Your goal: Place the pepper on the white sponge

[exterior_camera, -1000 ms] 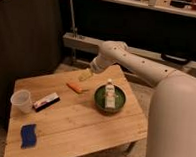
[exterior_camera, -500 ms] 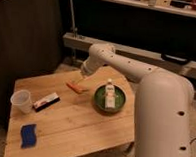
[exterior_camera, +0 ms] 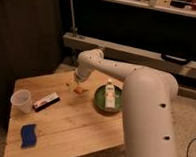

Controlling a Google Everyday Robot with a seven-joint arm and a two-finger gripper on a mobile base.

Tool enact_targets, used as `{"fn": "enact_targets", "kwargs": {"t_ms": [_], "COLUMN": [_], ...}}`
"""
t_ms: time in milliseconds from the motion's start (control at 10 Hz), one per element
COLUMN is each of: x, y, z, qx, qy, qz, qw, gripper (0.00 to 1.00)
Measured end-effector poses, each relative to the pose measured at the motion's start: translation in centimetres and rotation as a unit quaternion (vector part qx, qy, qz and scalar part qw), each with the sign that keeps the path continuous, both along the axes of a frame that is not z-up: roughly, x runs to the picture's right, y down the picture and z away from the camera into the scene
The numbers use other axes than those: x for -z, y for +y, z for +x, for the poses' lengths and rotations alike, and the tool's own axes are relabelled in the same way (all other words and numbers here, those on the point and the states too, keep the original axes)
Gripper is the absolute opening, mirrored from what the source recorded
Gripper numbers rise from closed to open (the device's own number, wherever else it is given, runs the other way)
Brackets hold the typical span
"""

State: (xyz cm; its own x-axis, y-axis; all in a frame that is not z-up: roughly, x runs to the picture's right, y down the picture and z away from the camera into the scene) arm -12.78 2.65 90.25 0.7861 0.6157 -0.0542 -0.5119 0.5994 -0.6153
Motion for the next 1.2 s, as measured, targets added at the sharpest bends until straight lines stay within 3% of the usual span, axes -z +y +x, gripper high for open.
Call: {"fn": "enact_targets", "kwargs": {"t_ms": [500, 1000, 1100, 1200], "x": [-3.3, -5.1, -5.2, -5.3], "y": [0.4, 1.2, 1.3, 1.4], "z": [-1.0, -0.3, -0.1, 0.0], "qx": [-0.002, -0.012, -0.013, -0.017], "qy": [0.038, 0.059, 0.061, 0.064], "qz": [0.014, -0.014, -0.018, -0.023], "qw": [0.9992, 0.9981, 0.9979, 0.9976], "gripper": [0.80, 0.80, 0.77, 0.66]}}
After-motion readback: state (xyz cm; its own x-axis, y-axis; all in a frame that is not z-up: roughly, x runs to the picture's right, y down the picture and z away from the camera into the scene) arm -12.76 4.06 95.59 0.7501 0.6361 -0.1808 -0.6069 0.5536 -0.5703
